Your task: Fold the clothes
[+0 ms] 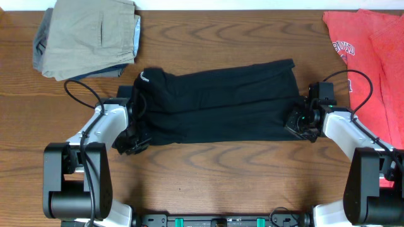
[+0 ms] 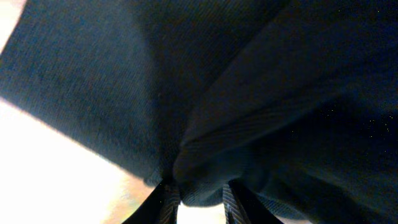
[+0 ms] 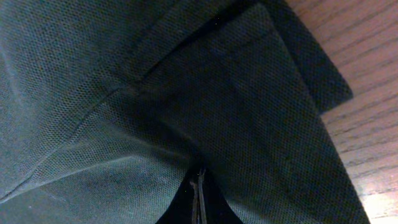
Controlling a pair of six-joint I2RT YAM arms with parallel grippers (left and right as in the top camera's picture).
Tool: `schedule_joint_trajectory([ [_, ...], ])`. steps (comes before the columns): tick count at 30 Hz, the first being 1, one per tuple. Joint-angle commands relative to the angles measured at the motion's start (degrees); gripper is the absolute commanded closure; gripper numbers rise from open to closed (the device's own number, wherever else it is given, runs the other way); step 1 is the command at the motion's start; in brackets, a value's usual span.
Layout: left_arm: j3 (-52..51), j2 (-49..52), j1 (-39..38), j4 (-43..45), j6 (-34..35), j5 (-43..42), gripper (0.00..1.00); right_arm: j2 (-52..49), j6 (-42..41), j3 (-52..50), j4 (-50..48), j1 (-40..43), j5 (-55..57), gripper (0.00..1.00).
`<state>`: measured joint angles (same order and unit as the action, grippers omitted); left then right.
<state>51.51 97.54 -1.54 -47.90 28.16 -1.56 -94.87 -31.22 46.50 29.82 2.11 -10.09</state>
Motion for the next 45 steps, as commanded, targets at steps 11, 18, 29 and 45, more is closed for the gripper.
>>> schedule_joint_trajectory([
  [11,4.57,1.14,0.63,-9.35,2.62,17.33,0.74,-1.36,-1.77,0.42,2.45,1.57,6.45,0.99],
  [18,7.80,-1.64,0.61,-13.60,4.57,17.53,0.78,-1.36,-1.77,5.86,9.03,2.78,8.61,0.99],
  [29,9.49,-16.87,-2.45,-13.03,-0.04,-3.67,0.44,-1.33,7.30,17.11,16.96,2.23,-2.73,0.31],
  [45,7.08,-4.50,-6.58,-2.54,9.66,-17.70,0.17,-1.36,9.68,17.09,15.67,-4.57,-3.43,0.17],
])
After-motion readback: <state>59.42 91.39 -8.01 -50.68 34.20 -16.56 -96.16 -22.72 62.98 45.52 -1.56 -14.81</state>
